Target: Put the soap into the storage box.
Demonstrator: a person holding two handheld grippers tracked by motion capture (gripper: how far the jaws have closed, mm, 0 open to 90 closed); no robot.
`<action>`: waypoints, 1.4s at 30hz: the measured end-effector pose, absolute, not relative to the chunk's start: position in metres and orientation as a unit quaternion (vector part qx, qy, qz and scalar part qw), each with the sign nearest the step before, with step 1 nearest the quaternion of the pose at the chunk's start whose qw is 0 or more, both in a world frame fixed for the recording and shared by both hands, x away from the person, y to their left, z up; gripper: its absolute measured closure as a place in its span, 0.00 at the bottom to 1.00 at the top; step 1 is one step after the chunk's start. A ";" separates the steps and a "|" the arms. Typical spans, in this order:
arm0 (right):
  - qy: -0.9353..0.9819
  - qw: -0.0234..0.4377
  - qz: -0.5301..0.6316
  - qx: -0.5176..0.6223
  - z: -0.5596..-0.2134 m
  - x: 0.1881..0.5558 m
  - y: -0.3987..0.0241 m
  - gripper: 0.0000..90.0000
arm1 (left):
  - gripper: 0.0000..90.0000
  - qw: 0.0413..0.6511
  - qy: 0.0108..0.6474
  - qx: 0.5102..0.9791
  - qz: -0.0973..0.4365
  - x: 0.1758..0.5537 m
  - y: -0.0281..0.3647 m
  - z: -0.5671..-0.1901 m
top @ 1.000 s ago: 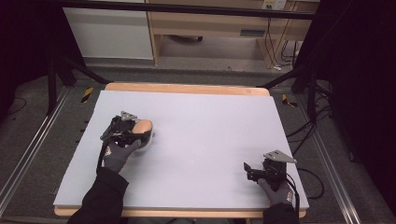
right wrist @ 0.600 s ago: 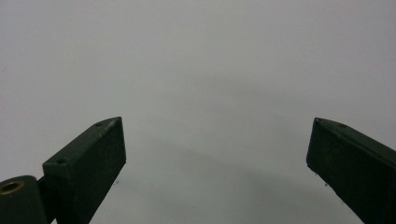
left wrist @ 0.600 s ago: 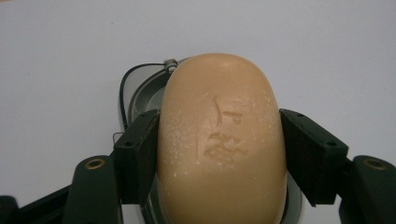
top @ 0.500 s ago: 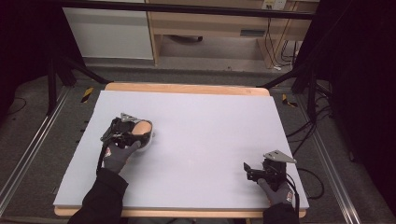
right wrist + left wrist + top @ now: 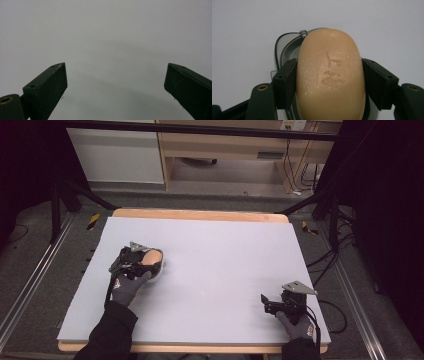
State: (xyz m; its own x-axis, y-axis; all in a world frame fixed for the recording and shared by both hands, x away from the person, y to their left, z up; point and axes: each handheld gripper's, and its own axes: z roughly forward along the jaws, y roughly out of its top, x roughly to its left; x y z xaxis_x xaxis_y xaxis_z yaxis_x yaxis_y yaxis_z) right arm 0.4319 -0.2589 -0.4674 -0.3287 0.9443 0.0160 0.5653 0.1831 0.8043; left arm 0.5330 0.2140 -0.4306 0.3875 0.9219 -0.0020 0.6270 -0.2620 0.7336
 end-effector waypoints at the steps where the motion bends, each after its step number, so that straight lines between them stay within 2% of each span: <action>1: 0.726 0.256 0.371 0.519 -0.468 0.432 -0.259 0.06 | 0.35 0.333 0.506 0.764 0.222 0.533 0.214 -0.431; 17: 0.727 0.255 0.369 0.521 -0.468 0.433 -0.258 0.06 | 0.34 0.346 0.501 0.759 0.230 0.532 0.212 -0.434; 19: 0.726 0.255 0.369 0.521 -0.468 0.432 -0.258 0.06 | 0.32 0.352 0.500 0.759 0.225 0.532 0.212 -0.435; 20: 0.726 0.256 0.369 0.520 -0.468 0.432 -0.258 0.06 | 0.25 0.354 0.498 0.758 0.229 0.532 0.211 -0.436; 33: 0.726 0.256 0.369 0.520 -0.468 0.432 -0.258 0.06 | 0.23 0.347 0.493 0.766 0.225 0.532 0.213 -0.433; 42: 0.725 0.257 0.368 0.522 -0.468 0.433 -0.258 0.06 | 0.23 0.368 0.483 0.763 0.222 0.523 0.217 -0.426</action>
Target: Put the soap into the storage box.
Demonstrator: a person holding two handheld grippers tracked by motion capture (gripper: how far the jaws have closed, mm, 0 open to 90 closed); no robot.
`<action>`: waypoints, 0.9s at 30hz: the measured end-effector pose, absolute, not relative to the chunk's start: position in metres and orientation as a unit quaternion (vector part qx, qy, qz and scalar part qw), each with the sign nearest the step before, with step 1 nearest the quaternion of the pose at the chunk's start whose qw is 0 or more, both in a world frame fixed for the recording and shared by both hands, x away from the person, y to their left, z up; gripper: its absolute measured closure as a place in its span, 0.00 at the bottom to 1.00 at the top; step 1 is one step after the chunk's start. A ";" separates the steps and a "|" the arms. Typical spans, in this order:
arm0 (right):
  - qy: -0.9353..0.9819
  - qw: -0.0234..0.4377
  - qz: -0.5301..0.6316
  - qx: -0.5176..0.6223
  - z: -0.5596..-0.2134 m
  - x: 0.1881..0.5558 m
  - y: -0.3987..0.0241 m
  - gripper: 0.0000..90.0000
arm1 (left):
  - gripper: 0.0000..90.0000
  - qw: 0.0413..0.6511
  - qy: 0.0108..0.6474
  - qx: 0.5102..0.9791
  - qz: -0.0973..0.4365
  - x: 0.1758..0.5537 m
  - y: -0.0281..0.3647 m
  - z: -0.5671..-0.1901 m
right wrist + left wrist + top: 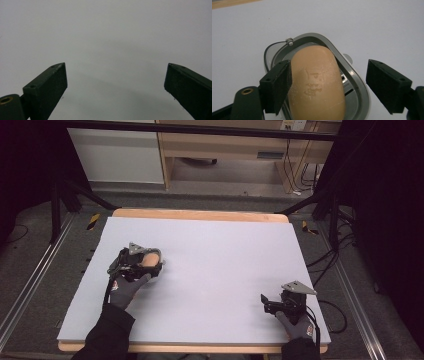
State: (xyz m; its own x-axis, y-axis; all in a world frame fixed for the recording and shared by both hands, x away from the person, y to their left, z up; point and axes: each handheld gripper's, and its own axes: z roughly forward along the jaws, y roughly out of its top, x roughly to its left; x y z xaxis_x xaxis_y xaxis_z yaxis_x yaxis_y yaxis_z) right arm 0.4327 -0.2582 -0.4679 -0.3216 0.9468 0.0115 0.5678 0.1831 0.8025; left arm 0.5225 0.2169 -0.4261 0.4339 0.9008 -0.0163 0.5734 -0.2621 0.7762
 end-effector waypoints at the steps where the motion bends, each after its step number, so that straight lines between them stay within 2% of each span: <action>1: 0.724 0.257 0.368 0.524 -0.468 0.433 -0.258 0.05 | 0.23 0.371 0.482 0.763 0.221 0.521 0.217 -0.425; 10: 0.718 0.263 0.362 0.533 -0.469 0.434 -0.260 0.05 | 0.23 0.411 0.467 0.756 0.205 0.490 0.231 -0.420; 19: 0.712 0.266 0.362 0.539 -0.468 0.434 -0.262 0.05 | 0.21 0.418 0.458 0.755 0.214 0.467 0.247 -0.423; 27: 0.711 0.265 0.354 0.546 -0.470 0.434 -0.266 0.05 | 0.21 0.421 0.467 0.748 0.212 0.451 0.266 -0.439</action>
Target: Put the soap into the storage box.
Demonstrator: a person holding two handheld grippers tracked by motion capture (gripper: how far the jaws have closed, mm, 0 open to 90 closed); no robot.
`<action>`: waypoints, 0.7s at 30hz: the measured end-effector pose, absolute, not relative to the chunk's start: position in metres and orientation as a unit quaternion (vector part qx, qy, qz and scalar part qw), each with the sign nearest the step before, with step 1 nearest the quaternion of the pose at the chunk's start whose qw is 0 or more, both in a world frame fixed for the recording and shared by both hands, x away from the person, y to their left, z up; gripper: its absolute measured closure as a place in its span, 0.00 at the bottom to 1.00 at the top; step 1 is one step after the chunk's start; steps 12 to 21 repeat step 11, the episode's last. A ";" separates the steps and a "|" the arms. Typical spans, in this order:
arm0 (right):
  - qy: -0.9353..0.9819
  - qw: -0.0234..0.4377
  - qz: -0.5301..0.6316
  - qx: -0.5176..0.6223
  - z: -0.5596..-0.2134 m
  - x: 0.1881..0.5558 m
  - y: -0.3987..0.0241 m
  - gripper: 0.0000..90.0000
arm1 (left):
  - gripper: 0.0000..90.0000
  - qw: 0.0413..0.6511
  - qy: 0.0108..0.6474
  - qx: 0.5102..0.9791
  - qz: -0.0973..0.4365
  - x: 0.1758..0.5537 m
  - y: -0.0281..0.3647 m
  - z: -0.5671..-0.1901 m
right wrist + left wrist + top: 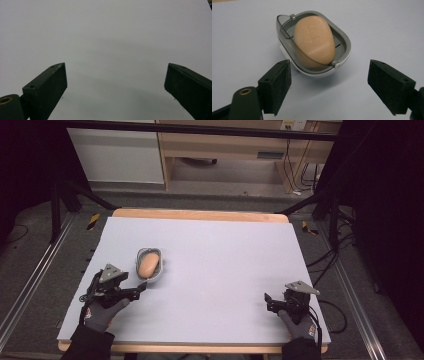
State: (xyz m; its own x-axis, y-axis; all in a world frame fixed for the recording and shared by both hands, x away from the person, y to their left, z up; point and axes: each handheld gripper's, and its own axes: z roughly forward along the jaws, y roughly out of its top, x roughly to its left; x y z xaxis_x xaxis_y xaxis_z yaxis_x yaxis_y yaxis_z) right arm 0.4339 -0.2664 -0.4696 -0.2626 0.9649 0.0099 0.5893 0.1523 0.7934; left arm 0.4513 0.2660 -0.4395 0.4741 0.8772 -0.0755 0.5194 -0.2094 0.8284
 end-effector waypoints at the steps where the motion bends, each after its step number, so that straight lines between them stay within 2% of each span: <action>1: 0.713 0.269 0.350 0.545 -0.470 0.434 -0.267 0.05 | 0.20 0.419 0.468 0.748 0.212 0.450 0.269 -0.441; 9: 0.711 0.265 0.343 0.553 -0.472 0.432 -0.272 0.05 | 0.20 0.409 0.482 0.744 0.215 0.437 0.285 -0.462; 21: 0.712 0.265 0.342 0.553 -0.473 0.433 -0.273 0.05 | 0.20 0.409 0.483 0.743 0.215 0.437 0.287 -0.462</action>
